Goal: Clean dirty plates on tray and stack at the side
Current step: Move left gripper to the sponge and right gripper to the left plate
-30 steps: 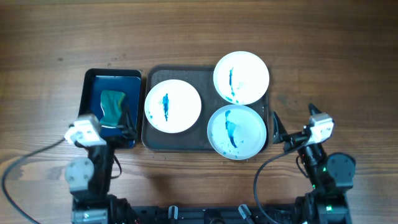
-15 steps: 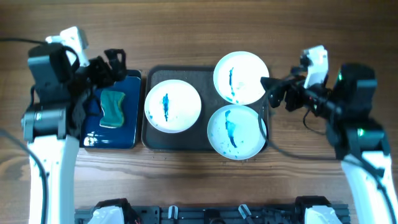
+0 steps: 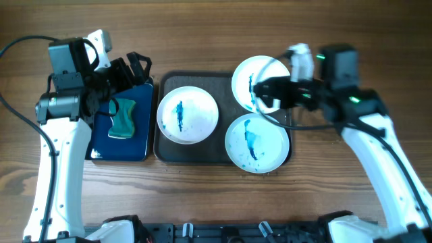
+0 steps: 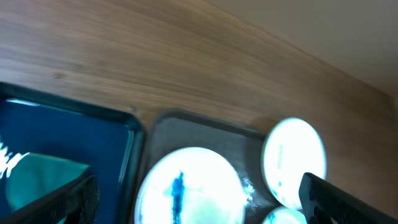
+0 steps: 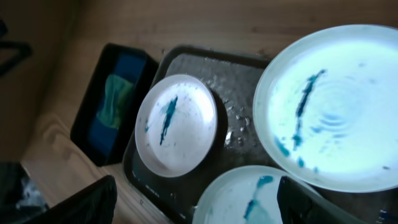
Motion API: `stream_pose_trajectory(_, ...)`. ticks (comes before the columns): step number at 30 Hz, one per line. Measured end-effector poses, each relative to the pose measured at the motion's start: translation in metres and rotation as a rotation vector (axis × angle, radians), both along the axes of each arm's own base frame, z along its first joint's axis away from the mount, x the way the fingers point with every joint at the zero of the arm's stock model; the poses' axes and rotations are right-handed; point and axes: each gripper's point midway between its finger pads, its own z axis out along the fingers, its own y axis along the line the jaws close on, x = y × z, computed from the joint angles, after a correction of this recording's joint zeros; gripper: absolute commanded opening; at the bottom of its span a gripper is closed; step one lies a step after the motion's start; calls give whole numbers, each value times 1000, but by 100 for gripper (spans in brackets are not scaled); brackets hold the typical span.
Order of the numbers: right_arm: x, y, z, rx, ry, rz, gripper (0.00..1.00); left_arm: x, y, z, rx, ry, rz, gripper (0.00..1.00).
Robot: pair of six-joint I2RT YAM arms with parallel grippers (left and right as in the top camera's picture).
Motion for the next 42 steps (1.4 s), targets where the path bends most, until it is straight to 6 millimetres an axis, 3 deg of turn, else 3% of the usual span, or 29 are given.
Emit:
stream_pose_trajectory(2,2,24,-3,-58,29,38,78,-1,8,-4,23,18,46,100)
stream_pose_trajectory(5,11,62,-14,-148,79,82,66,-5,17,-10,49,54,96,100)
stream_pose_trajectory(9,20,92,-54,-209,186,72,50,-15,27,-21,87,120,147,95)
stream_pose_trajectory(13,17,100,-104,-259,318,29,47,-25,37,-30,130,175,190,92)
stream_pose_trajectory(17,12,102,-146,-302,431,-17,38,-28,43,-33,160,189,215,93)
stream_pose_trajectory(21,11,103,-168,-316,485,-49,32,-28,46,-33,172,193,225,94)
stream_pose_trajectory(24,14,105,-171,-307,487,-63,27,-28,46,-34,174,193,226,94)
stream_pose_trajectory(29,17,107,-174,-296,487,-78,26,-29,47,-40,177,210,227,94)
stream_pose_trajectory(36,13,106,-179,-305,509,-58,35,-26,47,-55,178,257,223,95)
stream_pose_trajectory(42,37,105,-153,-300,390,64,38,-18,49,-60,180,248,226,96)
